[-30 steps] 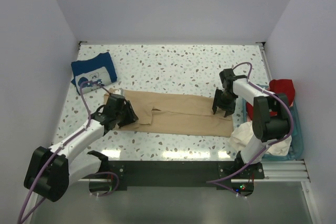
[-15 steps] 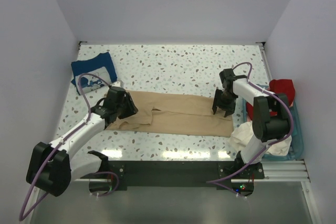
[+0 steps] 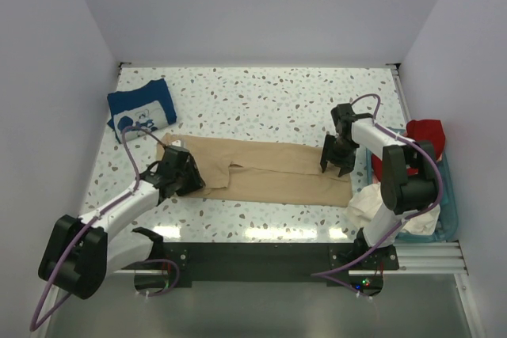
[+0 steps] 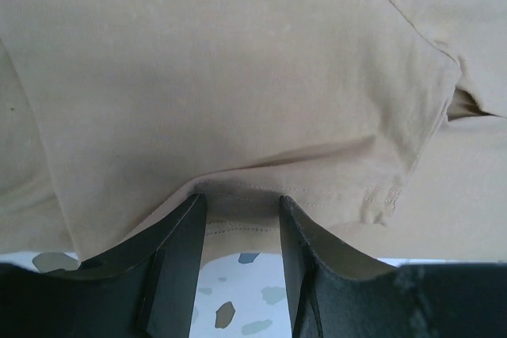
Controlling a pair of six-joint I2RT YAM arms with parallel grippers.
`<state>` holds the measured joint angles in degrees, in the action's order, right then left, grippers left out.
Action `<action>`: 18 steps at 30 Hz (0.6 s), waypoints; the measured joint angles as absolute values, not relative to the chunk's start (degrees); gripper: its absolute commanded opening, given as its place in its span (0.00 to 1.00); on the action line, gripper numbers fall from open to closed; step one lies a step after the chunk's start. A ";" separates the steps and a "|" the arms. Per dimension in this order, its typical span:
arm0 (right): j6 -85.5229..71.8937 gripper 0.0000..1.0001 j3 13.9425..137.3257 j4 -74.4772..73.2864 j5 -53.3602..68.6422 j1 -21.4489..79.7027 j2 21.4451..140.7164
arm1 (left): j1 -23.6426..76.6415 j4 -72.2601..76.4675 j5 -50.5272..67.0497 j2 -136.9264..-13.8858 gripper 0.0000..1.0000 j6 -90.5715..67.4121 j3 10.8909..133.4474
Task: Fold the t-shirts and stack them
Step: Fold the tshirt
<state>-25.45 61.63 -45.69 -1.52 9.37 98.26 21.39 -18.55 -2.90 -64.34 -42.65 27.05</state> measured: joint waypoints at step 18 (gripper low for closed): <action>-25.45 0.58 61.69 -45.65 -1.52 9.37 99.39 | 21.89 -18.94 3.79 -57.10 0.47 -48.58 23.24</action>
<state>-25.45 61.69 -45.65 -1.52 9.37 99.39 21.89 -18.94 3.79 -57.10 -48.58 23.24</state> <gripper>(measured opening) 0.579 0.470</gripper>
